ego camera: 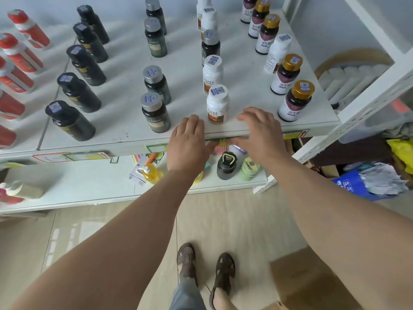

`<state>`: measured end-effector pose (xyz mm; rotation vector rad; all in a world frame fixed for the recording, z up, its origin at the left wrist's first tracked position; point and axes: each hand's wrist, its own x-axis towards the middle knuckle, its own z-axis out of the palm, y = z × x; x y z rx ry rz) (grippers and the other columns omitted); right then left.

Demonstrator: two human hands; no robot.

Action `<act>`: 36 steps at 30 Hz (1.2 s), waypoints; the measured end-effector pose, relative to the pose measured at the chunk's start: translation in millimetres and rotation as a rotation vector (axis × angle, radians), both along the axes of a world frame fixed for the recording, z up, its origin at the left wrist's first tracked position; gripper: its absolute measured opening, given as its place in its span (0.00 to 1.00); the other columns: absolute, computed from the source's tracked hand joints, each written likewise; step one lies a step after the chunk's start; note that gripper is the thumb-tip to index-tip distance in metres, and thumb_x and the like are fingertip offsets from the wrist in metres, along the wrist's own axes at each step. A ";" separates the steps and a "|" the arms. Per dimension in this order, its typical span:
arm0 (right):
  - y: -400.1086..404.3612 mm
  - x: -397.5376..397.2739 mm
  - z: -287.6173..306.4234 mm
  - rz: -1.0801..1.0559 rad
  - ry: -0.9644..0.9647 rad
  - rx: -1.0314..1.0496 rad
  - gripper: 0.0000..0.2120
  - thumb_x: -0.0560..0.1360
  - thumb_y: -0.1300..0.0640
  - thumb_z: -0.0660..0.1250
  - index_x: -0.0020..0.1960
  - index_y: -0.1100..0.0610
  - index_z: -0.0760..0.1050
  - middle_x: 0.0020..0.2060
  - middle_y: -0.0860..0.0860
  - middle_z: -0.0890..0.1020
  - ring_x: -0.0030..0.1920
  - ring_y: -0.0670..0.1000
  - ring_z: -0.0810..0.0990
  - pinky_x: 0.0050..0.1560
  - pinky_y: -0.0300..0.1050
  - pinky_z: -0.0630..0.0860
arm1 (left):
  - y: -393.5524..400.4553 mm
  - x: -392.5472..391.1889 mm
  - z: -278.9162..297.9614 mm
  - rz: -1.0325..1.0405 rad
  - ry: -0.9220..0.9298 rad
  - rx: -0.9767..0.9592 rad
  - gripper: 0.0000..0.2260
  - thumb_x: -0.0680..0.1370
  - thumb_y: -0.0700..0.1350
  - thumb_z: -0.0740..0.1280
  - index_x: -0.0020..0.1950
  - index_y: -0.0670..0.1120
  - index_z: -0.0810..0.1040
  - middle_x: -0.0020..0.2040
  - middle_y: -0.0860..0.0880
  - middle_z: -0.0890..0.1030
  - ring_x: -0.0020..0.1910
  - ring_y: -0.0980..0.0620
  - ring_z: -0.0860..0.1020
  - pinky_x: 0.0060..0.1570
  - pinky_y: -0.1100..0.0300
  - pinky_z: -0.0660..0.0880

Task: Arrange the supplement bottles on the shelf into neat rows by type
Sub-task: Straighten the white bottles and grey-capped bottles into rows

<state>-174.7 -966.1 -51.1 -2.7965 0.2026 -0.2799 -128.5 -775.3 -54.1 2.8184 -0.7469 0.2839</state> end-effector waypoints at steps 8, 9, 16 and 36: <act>-1.6 -1.0 -2.9 0.022 -0.038 0.009 0.27 0.70 0.44 0.74 0.65 0.53 0.74 0.66 0.50 0.74 0.64 0.57 0.71 0.62 0.51 0.65 | 2.9 2.6 -5.6 -0.013 -0.031 -0.042 0.25 0.74 0.57 0.69 0.62 0.40 0.75 0.62 0.44 0.77 0.61 0.43 0.74 0.60 0.51 0.70; -1.9 -1.1 -2.5 0.024 -0.034 0.010 0.27 0.70 0.44 0.74 0.65 0.53 0.74 0.67 0.49 0.73 0.64 0.57 0.71 0.62 0.51 0.65 | 2.8 2.3 -4.8 -0.015 -0.029 -0.041 0.25 0.74 0.57 0.69 0.62 0.40 0.75 0.62 0.44 0.77 0.61 0.42 0.74 0.60 0.51 0.70; -1.1 -2.1 2.4 0.014 0.014 0.046 0.27 0.71 0.46 0.74 0.67 0.54 0.74 0.69 0.50 0.72 0.67 0.57 0.69 0.65 0.51 0.64 | 1.4 0.5 0.5 -0.010 0.051 -0.028 0.25 0.76 0.54 0.67 0.67 0.40 0.72 0.67 0.44 0.73 0.68 0.43 0.69 0.67 0.51 0.65; 27.4 50.0 95.5 -0.049 0.219 0.615 0.20 0.73 0.49 0.72 0.64 0.48 0.75 0.54 0.45 0.81 0.55 0.47 0.79 0.52 0.39 0.71 | -10.3 31.1 68.1 0.129 0.773 -0.487 0.29 0.74 0.51 0.71 0.73 0.52 0.66 0.66 0.52 0.75 0.65 0.49 0.73 0.59 0.57 0.69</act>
